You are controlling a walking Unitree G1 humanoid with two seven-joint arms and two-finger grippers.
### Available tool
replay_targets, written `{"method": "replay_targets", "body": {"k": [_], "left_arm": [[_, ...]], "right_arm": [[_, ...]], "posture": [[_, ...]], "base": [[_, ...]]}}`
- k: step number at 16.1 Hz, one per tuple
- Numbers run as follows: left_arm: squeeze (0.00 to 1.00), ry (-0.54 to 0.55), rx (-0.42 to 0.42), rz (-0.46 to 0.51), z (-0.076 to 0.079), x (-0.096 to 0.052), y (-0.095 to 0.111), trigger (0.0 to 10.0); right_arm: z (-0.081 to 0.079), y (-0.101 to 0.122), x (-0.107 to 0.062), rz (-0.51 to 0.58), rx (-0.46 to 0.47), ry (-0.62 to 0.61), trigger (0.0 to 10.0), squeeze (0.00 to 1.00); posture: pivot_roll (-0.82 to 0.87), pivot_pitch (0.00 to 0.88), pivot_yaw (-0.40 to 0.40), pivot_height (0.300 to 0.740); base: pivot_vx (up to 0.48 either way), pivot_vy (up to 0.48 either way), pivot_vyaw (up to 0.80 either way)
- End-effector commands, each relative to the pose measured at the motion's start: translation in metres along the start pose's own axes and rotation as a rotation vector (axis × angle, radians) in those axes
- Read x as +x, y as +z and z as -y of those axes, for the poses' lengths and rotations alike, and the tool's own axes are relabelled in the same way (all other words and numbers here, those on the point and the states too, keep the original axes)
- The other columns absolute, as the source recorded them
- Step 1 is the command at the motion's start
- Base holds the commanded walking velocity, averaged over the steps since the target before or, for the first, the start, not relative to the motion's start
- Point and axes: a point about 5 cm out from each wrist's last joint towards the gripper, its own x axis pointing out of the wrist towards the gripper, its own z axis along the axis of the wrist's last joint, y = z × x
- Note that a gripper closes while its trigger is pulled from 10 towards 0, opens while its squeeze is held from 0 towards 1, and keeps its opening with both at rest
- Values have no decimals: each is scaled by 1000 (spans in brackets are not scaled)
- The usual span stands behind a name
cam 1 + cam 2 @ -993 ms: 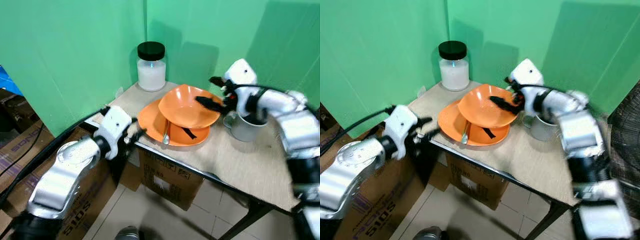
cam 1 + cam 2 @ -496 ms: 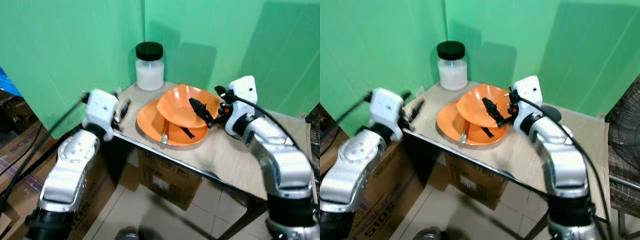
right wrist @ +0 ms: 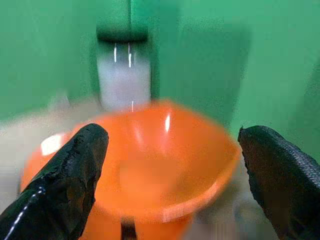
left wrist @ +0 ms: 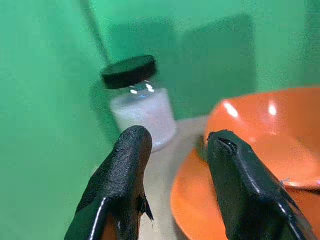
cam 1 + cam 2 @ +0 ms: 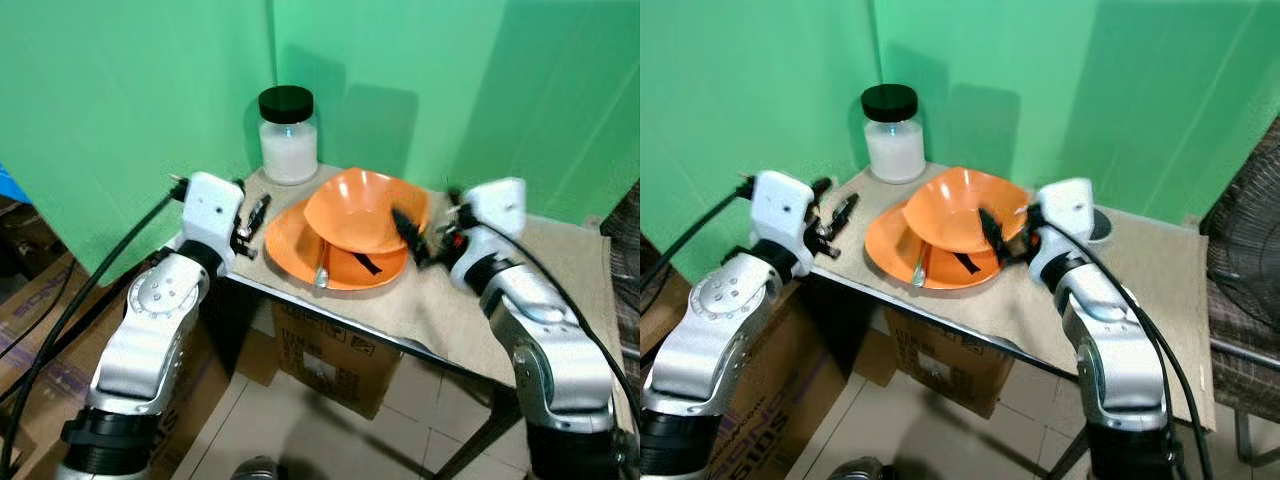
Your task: Setting the table
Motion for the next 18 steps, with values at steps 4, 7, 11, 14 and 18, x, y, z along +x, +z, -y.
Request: {"method": "replay_targets", "body": {"k": [4, 7, 11, 14, 18], "left_arm": [[0, -153, 103, -53, 8, -7, -8, 10000], [0, -261, 104, -69, 14, -17, -11, 10000], [0, -329, 114, -73, 19, -21, -11, 10000], [0, -399, 123, -96, 27, -25, -14, 10000], [0, -399, 91, -91, 28, -27, -12, 10000]], "right_arm": [[0, 0, 11, -150, 82, 35, 10000, 1000], [1, 3, 17, -247, 174, 8, 10000, 1000], [7, 5, 30, -370, 427, -44, 10000, 0], [5, -6, 40, -460, 480, -74, 10000, 0], [-3, -7, 54, -448, 676, -35, 10000, 0]], "posture": [[103, 0, 31, 740], [105, 0, 22, 740], [106, 0, 13, 740], [117, 0, 2, 740], [122, 0, 2, 740]], "base": [[0, 0, 0], [0, 0, 0], [0, 0, 0], [0, 0, 0], [0, 0, 0]]}}
